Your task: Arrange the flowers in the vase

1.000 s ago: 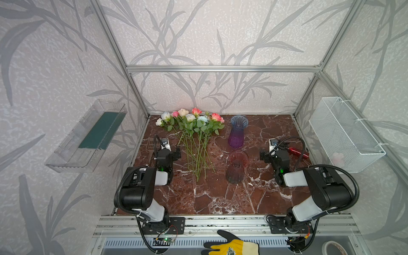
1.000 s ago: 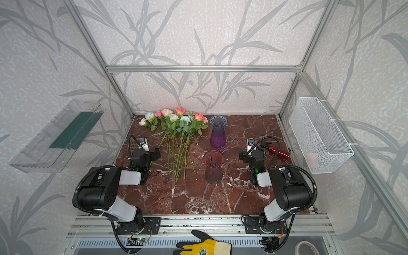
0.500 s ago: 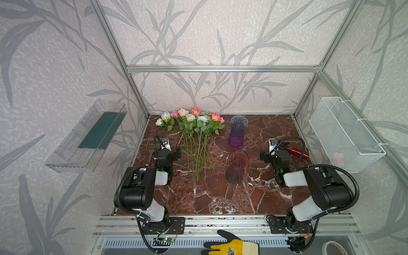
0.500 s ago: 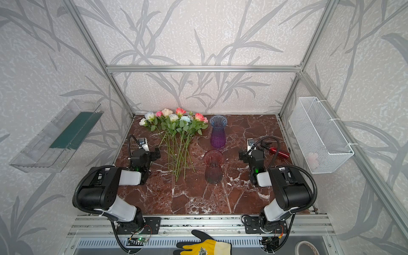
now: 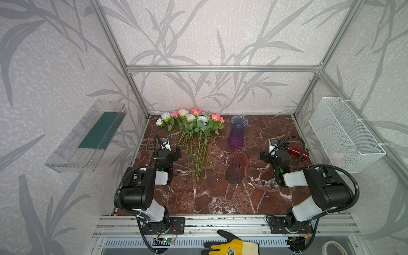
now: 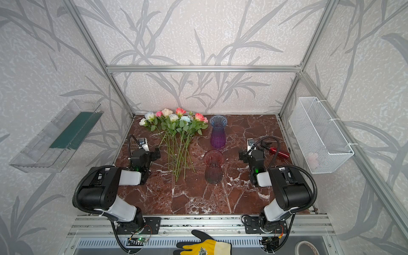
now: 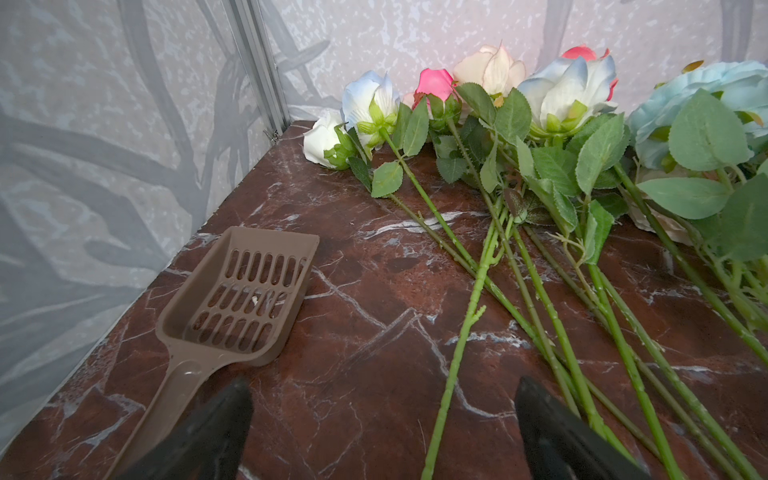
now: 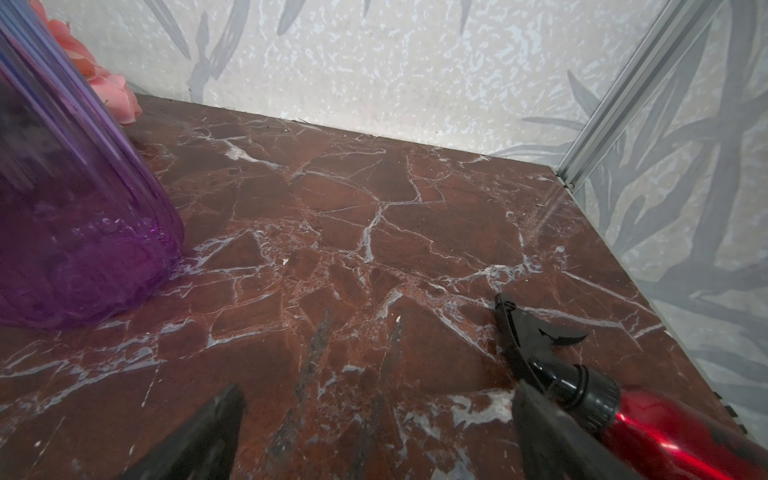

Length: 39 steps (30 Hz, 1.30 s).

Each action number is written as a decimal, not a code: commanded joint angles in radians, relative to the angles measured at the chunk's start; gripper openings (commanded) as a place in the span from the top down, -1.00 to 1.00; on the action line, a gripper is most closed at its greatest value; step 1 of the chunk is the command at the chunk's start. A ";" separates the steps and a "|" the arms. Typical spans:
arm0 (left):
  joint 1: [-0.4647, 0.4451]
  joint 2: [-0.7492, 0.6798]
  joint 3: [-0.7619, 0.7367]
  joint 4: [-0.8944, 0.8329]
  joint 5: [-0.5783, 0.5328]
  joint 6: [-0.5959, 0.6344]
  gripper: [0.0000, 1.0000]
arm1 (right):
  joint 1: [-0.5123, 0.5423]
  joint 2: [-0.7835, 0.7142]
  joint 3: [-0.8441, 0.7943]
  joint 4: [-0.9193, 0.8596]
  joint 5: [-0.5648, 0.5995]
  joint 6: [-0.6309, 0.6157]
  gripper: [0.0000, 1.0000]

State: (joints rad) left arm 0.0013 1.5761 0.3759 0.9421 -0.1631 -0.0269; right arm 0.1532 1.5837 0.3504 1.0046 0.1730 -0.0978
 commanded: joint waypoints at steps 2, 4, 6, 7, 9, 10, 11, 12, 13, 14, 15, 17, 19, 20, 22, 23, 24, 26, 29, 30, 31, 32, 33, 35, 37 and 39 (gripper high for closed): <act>-0.001 -0.094 0.017 -0.086 -0.036 -0.004 -0.98 | 0.005 -0.009 0.015 -0.002 0.058 0.017 -0.98; -0.001 -0.233 0.092 -0.329 -0.019 0.003 -0.98 | 0.041 -0.095 0.050 -0.114 0.188 0.010 -0.98; -0.001 -0.362 0.154 -0.466 0.043 0.032 -0.98 | 0.062 -0.211 0.141 -0.361 0.239 0.007 -0.98; -0.001 -0.410 0.179 -0.501 0.066 0.023 -0.99 | 0.074 -0.260 0.185 -0.452 0.275 0.009 -0.98; -0.003 -0.505 0.249 -0.581 0.083 -0.062 -0.98 | 0.116 -0.362 0.326 -0.730 0.417 0.105 -0.98; -0.004 -0.541 0.288 -0.635 0.073 -0.115 -0.98 | 0.127 -0.399 0.405 -0.886 0.464 0.191 -0.98; -0.005 -0.581 0.338 -0.728 0.039 -0.209 -0.98 | 0.128 -0.432 0.497 -1.078 0.478 0.293 -0.98; -0.004 -0.618 0.385 -0.818 -0.022 -0.347 -0.98 | 0.127 -0.458 0.575 -1.232 0.457 0.352 -0.98; -0.004 -0.651 0.418 -0.913 -0.065 -0.461 -0.98 | 0.125 -0.480 0.618 -1.311 0.391 0.352 -0.98; -0.001 -0.693 0.438 -0.990 -0.066 -0.537 -0.98 | 0.116 -0.509 0.631 -1.330 0.289 0.360 -0.98; 0.001 -0.742 0.443 -1.041 -0.050 -0.549 -0.98 | 0.106 -0.549 0.619 -1.329 0.233 0.449 -0.98; 0.002 -0.845 0.384 -1.069 -0.132 -0.737 -0.98 | 0.060 -0.639 0.570 -1.326 0.062 0.562 -0.98; 0.016 -0.950 0.294 -0.988 -0.057 -0.748 -0.98 | 0.024 -0.696 0.549 -1.323 -0.096 0.577 -0.81; 0.016 -0.984 0.277 -1.003 -0.028 -0.770 -0.98 | 0.023 -0.692 0.585 -1.387 -0.132 0.567 -0.61; 0.016 -1.005 0.294 -1.079 0.025 -0.780 -0.89 | 0.026 -0.654 0.651 -1.518 -0.199 0.550 -0.18; 0.016 -0.998 0.320 -1.126 0.058 -0.760 -0.83 | 0.029 -0.636 0.679 -1.578 -0.234 0.545 -0.04; 0.017 -0.981 0.347 -1.167 0.087 -0.740 -0.76 | 0.039 -0.620 0.700 -1.634 -0.254 0.538 0.02; 0.016 -0.935 0.400 -1.243 0.140 -0.725 -0.64 | 0.084 -0.611 0.728 -1.694 -0.236 0.530 0.05; 0.013 -0.852 0.448 -1.272 0.253 -0.671 -0.44 | 0.177 -0.601 0.775 -1.763 -0.208 0.504 0.06; 0.012 -0.821 0.465 -1.295 0.275 -0.673 -0.38 | 0.208 -0.593 0.793 -1.783 -0.198 0.503 0.05; 0.008 -0.797 0.476 -1.309 0.290 -0.676 -0.34 | 0.235 -0.585 0.803 -1.796 -0.192 0.502 0.05; 0.002 -0.768 0.482 -1.315 0.313 -0.678 -0.29 | 0.268 -0.572 0.819 -1.815 -0.186 0.499 0.05; -0.007 -0.739 0.486 -1.315 0.335 -0.683 -0.26 | 0.302 -0.558 0.836 -1.835 -0.177 0.495 0.05; -0.045 -0.689 0.493 -1.325 0.341 -0.671 -0.23 | 0.370 -0.537 0.867 -1.867 -0.140 0.489 0.04; -0.099 -0.633 0.506 -1.349 0.302 -0.651 -0.23 | 0.420 -0.513 0.897 -1.892 -0.118 0.487 0.04; -0.165 -0.579 0.513 -1.358 0.269 -0.635 -0.23 | 0.448 -0.491 0.928 -1.913 -0.128 0.480 0.03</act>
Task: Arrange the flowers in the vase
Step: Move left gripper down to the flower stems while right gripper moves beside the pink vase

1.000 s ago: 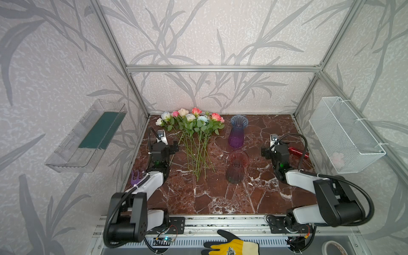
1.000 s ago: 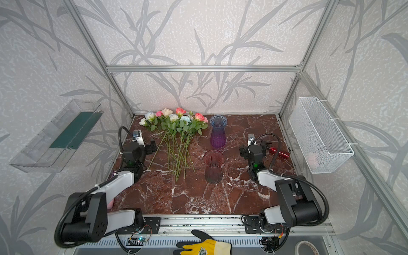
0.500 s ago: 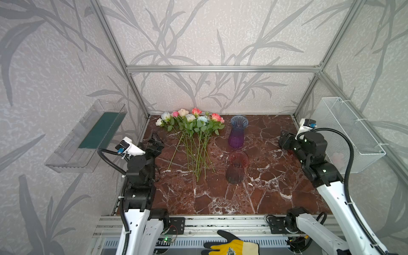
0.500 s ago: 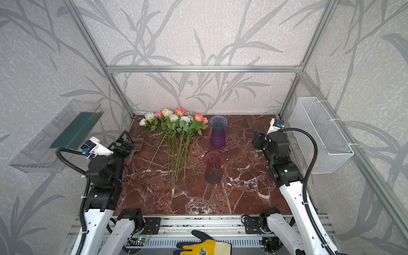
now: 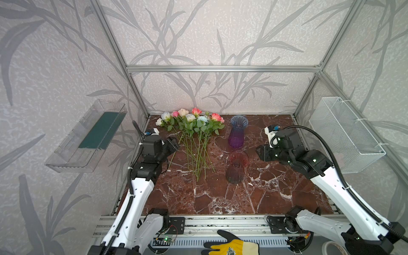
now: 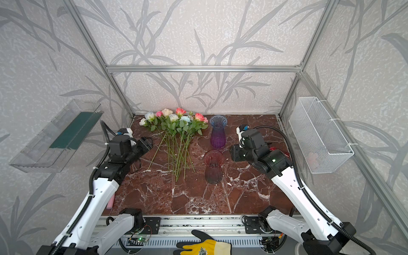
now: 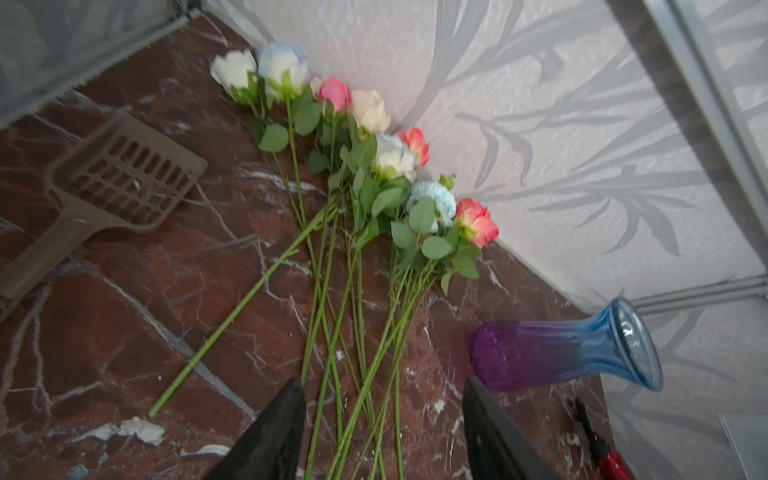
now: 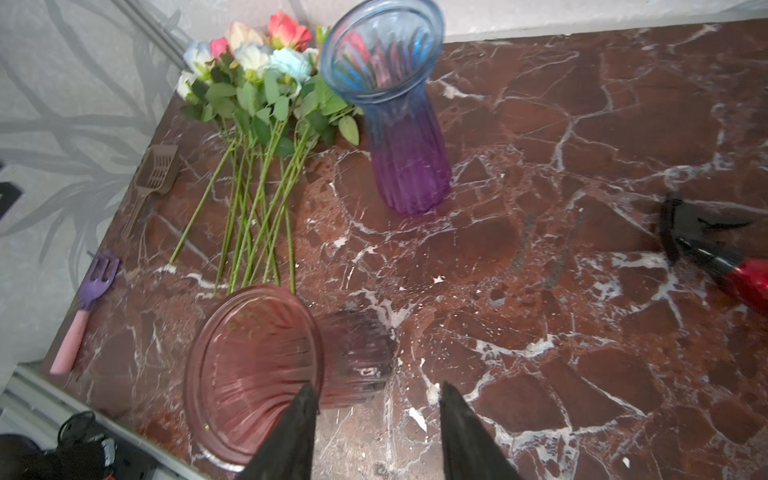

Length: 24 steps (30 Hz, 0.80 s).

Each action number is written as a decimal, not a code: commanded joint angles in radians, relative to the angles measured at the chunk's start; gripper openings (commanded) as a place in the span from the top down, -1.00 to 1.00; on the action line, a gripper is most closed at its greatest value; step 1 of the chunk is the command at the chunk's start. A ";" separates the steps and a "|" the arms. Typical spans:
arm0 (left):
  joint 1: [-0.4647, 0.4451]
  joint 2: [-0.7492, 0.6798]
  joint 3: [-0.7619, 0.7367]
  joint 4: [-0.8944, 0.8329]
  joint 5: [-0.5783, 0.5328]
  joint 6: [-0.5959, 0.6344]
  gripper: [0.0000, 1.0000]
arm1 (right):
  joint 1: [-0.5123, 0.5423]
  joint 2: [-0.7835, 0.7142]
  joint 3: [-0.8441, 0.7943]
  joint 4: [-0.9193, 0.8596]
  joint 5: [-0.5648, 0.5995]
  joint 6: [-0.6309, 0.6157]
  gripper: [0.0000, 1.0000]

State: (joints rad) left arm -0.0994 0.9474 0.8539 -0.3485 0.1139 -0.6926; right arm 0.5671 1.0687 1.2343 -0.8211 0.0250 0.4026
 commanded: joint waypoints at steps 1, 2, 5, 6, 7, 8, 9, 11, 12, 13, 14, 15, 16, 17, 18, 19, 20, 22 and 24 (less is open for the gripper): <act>-0.086 0.072 0.037 -0.067 -0.007 0.036 -0.23 | 0.041 0.033 0.057 -0.094 0.017 -0.020 0.03; -0.105 0.094 0.036 -0.064 -0.006 0.040 -0.23 | 0.044 0.042 0.067 -0.101 0.008 -0.019 0.03; -0.133 0.133 0.022 -0.037 -0.002 0.030 -0.23 | 0.048 0.067 0.073 -0.094 -0.017 -0.018 0.03; -0.139 0.141 0.014 -0.021 0.007 0.028 -0.23 | 0.047 0.082 0.072 -0.095 -0.021 -0.017 0.03; -0.144 0.148 0.010 -0.010 0.012 0.026 -0.23 | 0.048 0.098 0.074 -0.096 -0.032 -0.017 0.03; -0.151 0.156 0.007 -0.001 0.011 0.022 -0.23 | 0.049 0.113 0.074 -0.093 -0.044 -0.014 0.03; -0.158 0.164 0.008 0.005 0.011 0.023 -0.23 | 0.048 0.125 0.067 -0.083 -0.062 -0.010 0.03; -0.174 0.182 0.014 0.008 0.009 0.028 -0.22 | 0.048 0.149 0.053 -0.066 -0.080 -0.002 0.04; -0.181 0.190 0.017 0.008 0.012 0.029 -0.22 | 0.048 0.163 0.053 -0.063 -0.089 0.000 0.08; -0.185 0.195 0.018 0.009 0.012 0.030 -0.22 | 0.048 0.171 0.053 -0.060 -0.095 -0.002 0.09; -0.190 0.201 0.014 0.014 0.015 0.031 -0.22 | 0.048 0.177 0.050 -0.054 -0.094 0.001 0.10; -0.192 0.203 0.012 0.018 0.015 0.033 -0.22 | 0.049 0.180 0.046 -0.048 -0.095 0.004 0.11; -0.195 0.205 0.007 0.020 0.016 0.031 -0.22 | 0.048 0.182 0.042 -0.041 -0.100 0.004 0.12; -0.196 0.206 0.004 0.022 0.016 0.031 -0.22 | 0.048 0.186 0.041 -0.039 -0.099 0.007 0.13; -0.197 0.206 0.004 0.023 0.014 0.031 -0.22 | 0.049 0.190 0.035 -0.037 -0.100 0.008 0.15; -0.197 0.205 0.001 0.025 0.015 0.031 -0.22 | 0.048 0.194 0.029 -0.031 -0.104 0.011 0.17; -0.197 0.204 -0.001 0.029 0.015 0.030 -0.22 | 0.048 0.198 0.024 -0.028 -0.105 0.016 0.21; -0.199 0.205 -0.005 0.039 0.011 0.029 -0.22 | 0.048 0.205 0.014 -0.010 -0.118 0.023 0.27; -0.198 0.214 -0.003 0.047 0.008 0.025 -0.22 | 0.048 0.215 0.009 0.006 -0.123 0.031 0.30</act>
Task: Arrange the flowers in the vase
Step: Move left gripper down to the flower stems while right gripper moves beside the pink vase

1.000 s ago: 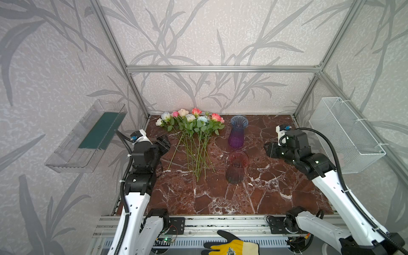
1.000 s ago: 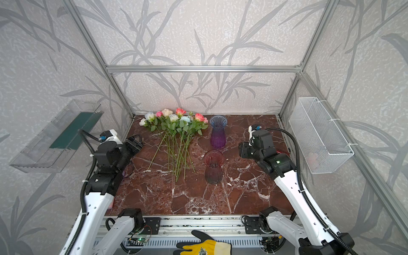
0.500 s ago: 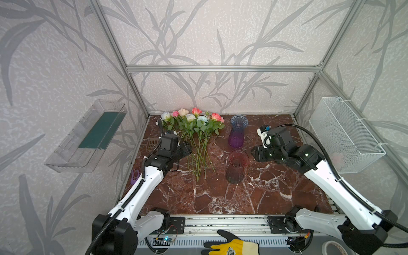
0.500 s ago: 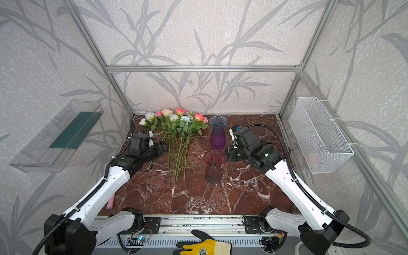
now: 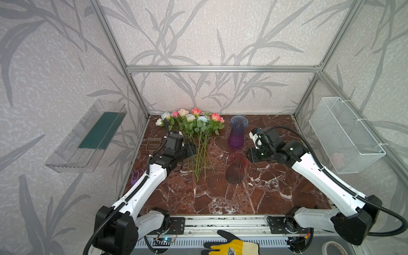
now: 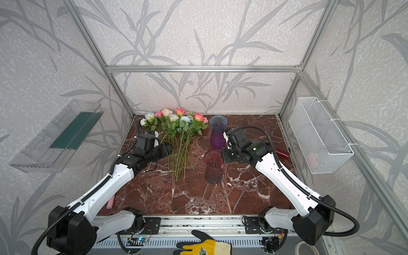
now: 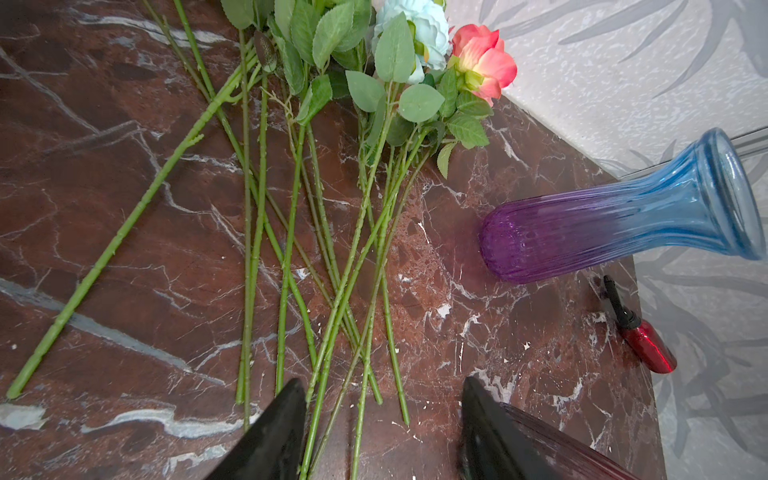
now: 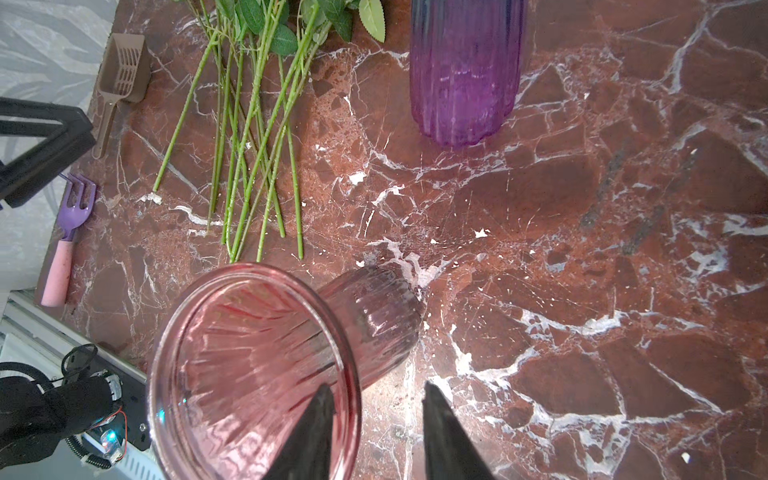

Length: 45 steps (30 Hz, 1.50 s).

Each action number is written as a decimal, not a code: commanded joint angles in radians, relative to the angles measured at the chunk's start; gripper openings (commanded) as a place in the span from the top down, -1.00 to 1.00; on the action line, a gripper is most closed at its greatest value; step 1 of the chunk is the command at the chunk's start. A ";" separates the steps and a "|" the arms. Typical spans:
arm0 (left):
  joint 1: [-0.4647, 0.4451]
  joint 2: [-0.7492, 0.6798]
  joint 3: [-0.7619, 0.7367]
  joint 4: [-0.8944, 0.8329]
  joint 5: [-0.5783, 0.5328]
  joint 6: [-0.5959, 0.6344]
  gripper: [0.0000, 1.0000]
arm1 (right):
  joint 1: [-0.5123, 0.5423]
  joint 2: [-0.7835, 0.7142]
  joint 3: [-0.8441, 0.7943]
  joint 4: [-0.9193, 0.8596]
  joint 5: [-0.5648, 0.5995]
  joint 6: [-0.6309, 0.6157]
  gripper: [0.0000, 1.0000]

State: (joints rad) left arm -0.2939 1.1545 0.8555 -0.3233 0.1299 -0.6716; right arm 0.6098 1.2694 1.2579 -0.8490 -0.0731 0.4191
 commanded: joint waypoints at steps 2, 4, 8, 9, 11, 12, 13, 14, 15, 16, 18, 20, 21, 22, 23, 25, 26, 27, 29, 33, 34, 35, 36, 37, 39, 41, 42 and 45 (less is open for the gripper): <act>-0.007 0.026 0.004 0.027 -0.002 0.003 -0.22 | 0.005 0.027 -0.017 0.041 -0.029 0.019 0.39; -0.013 0.049 0.016 0.028 0.002 0.005 -0.22 | 0.006 0.033 -0.023 0.054 -0.032 0.020 0.45; -0.024 0.113 0.051 0.021 -0.010 0.023 -0.22 | 0.006 0.044 -0.023 0.069 -0.019 0.021 0.59; -0.025 0.132 0.061 0.021 -0.013 0.028 -0.22 | 0.006 0.046 -0.023 0.073 -0.013 0.022 0.64; -0.027 0.163 0.077 0.025 -0.015 0.035 -0.21 | 0.005 0.045 -0.026 0.078 0.016 0.026 0.71; -0.028 0.179 0.084 0.031 -0.013 0.040 -0.21 | 0.005 0.044 -0.026 0.084 0.026 0.025 0.72; -0.028 0.194 0.087 0.040 -0.013 0.048 -0.22 | 0.005 0.045 -0.025 0.084 0.034 0.026 0.77; -0.028 0.206 0.090 0.045 -0.016 0.053 -0.21 | 0.004 0.044 -0.025 0.089 0.040 0.022 0.81; -0.029 0.222 0.095 0.050 -0.023 0.060 -0.22 | 0.004 0.045 -0.023 0.093 0.049 0.020 0.85; -0.028 0.239 0.100 0.057 -0.030 0.067 -0.21 | 0.004 0.047 -0.020 0.097 0.057 0.018 0.90; -0.028 0.277 0.119 0.061 -0.039 0.077 -0.21 | 0.002 0.055 -0.013 0.103 0.066 0.014 0.94; -0.029 0.315 0.136 0.071 -0.036 0.092 -0.18 | 0.002 0.067 -0.002 0.105 0.068 0.004 0.97; -0.028 0.337 0.145 0.075 -0.035 0.099 -0.16 | 0.001 0.074 0.005 0.105 0.076 0.000 0.98; -0.029 0.357 0.154 0.075 -0.034 0.107 -0.17 | -0.005 0.082 0.010 0.107 0.080 -0.004 0.98; -0.029 0.372 0.160 0.076 -0.034 0.114 -0.16 | -0.015 0.091 0.014 0.110 0.069 -0.009 1.00; -0.028 0.409 0.176 0.074 -0.042 0.130 -0.14 | -0.055 0.108 0.018 0.119 0.022 -0.014 1.00; -0.028 0.423 0.182 0.072 -0.049 0.136 -0.14 | -0.069 0.113 0.021 0.121 0.010 -0.022 1.00; -0.028 0.440 0.189 0.066 -0.054 0.138 -0.13 | -0.081 0.116 0.030 0.117 0.011 -0.032 1.00; -0.027 0.468 0.198 0.054 -0.054 0.149 -0.12 | -0.091 0.120 0.044 0.108 0.009 -0.058 1.00; -0.027 0.516 0.198 0.070 -0.059 0.168 -0.07 | -0.130 0.154 0.060 0.102 -0.044 -0.072 0.97; -0.027 0.529 0.203 0.075 -0.059 0.173 -0.07 | -0.138 0.160 0.060 0.101 -0.053 -0.073 0.94; -0.027 0.542 0.208 0.076 -0.056 0.180 -0.07 | -0.140 0.162 0.060 0.101 -0.054 -0.076 0.92; -0.027 0.555 0.218 0.079 -0.053 0.190 -0.05 | -0.141 0.162 0.058 0.103 -0.056 -0.080 0.89; -0.027 0.570 0.228 0.075 -0.052 0.200 -0.01 | -0.142 0.161 0.060 0.101 -0.058 -0.081 0.85; -0.025 0.597 0.245 0.078 -0.046 0.221 0.09 | -0.146 0.150 0.057 0.100 -0.060 -0.082 0.70; -0.025 0.618 0.261 0.077 -0.046 0.233 0.15 | -0.149 0.134 0.053 0.097 -0.064 -0.082 0.48; -0.025 0.627 0.266 0.078 -0.047 0.241 0.21 | -0.152 0.123 0.049 0.093 -0.065 -0.081 0.39; -0.022 0.647 0.282 0.077 -0.051 0.253 0.36 | -0.154 0.084 0.037 0.082 -0.062 -0.081 0.24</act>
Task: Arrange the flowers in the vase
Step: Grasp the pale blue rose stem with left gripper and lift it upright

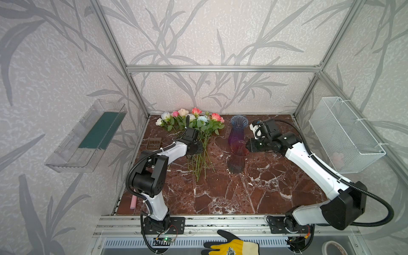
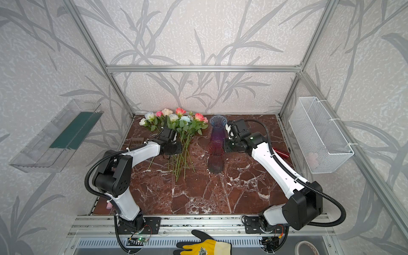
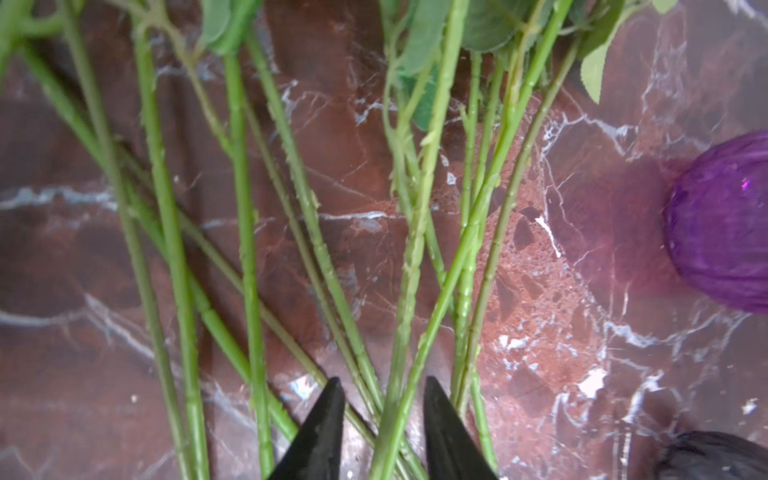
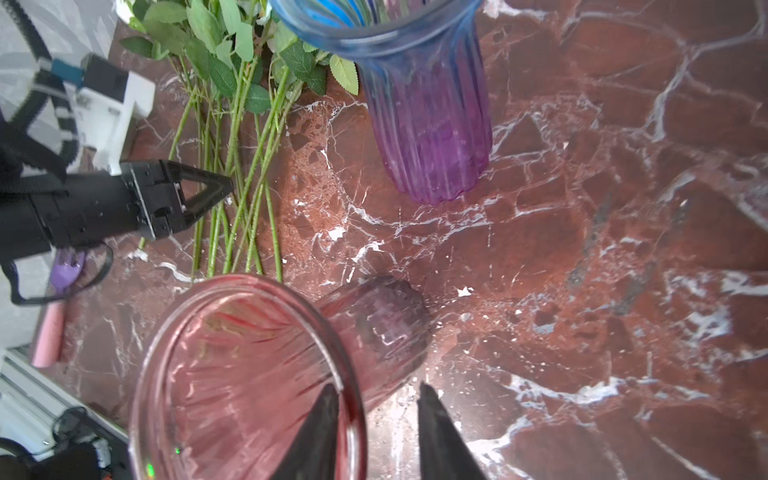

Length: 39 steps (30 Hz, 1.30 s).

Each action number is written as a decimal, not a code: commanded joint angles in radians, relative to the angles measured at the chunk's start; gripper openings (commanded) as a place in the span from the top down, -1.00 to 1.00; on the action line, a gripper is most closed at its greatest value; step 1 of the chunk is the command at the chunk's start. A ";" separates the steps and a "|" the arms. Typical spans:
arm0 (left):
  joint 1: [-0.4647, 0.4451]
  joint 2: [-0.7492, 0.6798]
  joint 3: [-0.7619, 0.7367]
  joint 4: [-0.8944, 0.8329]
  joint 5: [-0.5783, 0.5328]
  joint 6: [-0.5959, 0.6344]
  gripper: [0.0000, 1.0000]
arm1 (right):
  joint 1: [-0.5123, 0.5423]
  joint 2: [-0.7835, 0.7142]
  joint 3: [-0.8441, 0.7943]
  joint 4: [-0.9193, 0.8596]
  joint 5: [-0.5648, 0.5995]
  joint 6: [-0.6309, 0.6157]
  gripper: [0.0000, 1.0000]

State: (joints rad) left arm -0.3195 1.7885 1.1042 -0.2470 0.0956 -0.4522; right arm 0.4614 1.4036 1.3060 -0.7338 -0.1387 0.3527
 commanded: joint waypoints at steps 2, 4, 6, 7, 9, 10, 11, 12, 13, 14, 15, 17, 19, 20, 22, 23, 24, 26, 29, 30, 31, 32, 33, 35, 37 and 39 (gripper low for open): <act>0.005 0.022 0.039 0.001 -0.014 0.039 0.42 | -0.006 -0.078 -0.017 -0.045 0.008 -0.015 0.18; 0.007 0.036 0.046 -0.004 -0.024 0.047 0.44 | -0.006 -0.111 -0.021 -0.056 0.011 -0.011 0.14; 0.006 0.048 0.047 -0.006 -0.024 0.058 0.48 | -0.006 -0.143 -0.021 -0.067 0.016 -0.008 0.12; 0.006 0.055 0.046 -0.003 -0.023 0.062 0.50 | -0.007 -0.161 -0.021 -0.072 0.020 -0.006 0.12; 0.007 0.067 0.046 0.001 -0.015 0.065 0.60 | -0.006 -0.194 -0.019 -0.080 0.023 -0.002 0.12; 0.008 0.074 0.046 0.001 -0.013 0.069 0.66 | -0.006 -0.210 -0.018 -0.083 0.025 0.002 0.12; 0.008 0.077 0.046 -0.002 -0.014 0.070 0.69 | -0.006 -0.222 -0.016 -0.085 0.025 0.003 0.12; 0.008 0.077 0.046 -0.005 -0.015 0.075 0.79 | -0.006 -0.236 -0.013 -0.092 0.026 0.006 0.12; 0.008 0.073 0.044 -0.006 -0.017 0.082 0.87 | -0.006 -0.250 -0.011 -0.097 0.027 0.006 0.12; 0.008 0.064 0.042 -0.009 -0.021 0.086 0.92 | -0.006 -0.259 -0.010 -0.102 0.027 0.006 0.12; 0.008 0.048 0.038 -0.011 -0.031 0.086 0.99 | -0.006 -0.272 -0.010 -0.104 0.027 0.006 0.12; 0.008 0.000 0.021 0.009 -0.034 0.077 1.00 | -0.006 -0.293 -0.014 -0.104 0.027 0.010 0.12; 0.008 -0.060 0.013 0.015 -0.031 0.065 1.00 | -0.006 -0.306 -0.014 -0.103 0.024 0.013 0.12; 0.008 -0.086 0.010 0.019 -0.036 0.062 1.00 | -0.007 -0.310 -0.015 -0.103 0.025 0.014 0.12; 0.008 -0.147 0.009 0.020 -0.042 0.051 1.00 | -0.006 -0.318 -0.016 -0.101 0.021 0.014 0.12; 0.007 -0.173 0.011 0.017 -0.037 0.048 1.00 | -0.006 -0.319 -0.016 -0.098 0.018 0.016 0.12; 0.006 -0.204 0.016 0.009 -0.037 0.040 1.00 | -0.006 -0.321 -0.017 -0.093 0.011 0.016 0.12; 0.005 -0.264 0.027 -0.005 -0.034 0.032 1.00 | -0.006 -0.321 -0.016 -0.081 0.004 0.017 0.12; 0.001 -0.357 0.046 -0.014 -0.018 0.028 1.00 | -0.006 -0.321 -0.028 -0.042 -0.028 0.028 0.12; 0.001 -0.390 0.056 -0.019 -0.008 0.021 1.00 | -0.006 -0.321 -0.034 -0.023 -0.042 0.035 0.12; -0.003 -0.423 0.070 -0.026 0.006 0.017 1.00 | -0.006 -0.319 -0.040 0.002 -0.060 0.040 0.12; -0.005 -0.447 0.086 -0.031 0.017 0.016 1.00 | -0.006 -0.321 -0.045 0.027 -0.077 0.046 0.12; -0.012 -0.476 0.108 -0.035 0.026 0.015 1.00 | -0.004 -0.319 -0.047 0.053 -0.097 0.052 0.12; -0.038 -0.514 0.149 -0.030 0.047 0.032 1.00 | 0.004 -0.322 -0.045 0.103 -0.119 0.055 0.12; -0.079 -0.538 0.181 0.001 0.062 0.067 1.00 | 0.031 -0.332 -0.046 0.179 -0.116 0.055 0.08; -0.119 -0.547 0.187 0.054 0.124 0.125 1.00 | 0.052 -0.350 -0.064 0.279 -0.136 0.057 0.02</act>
State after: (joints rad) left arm -0.3927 1.2663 1.2625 -0.2493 0.1375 -0.4004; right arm 0.4862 1.0901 1.2587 -0.6270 -0.2218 0.4000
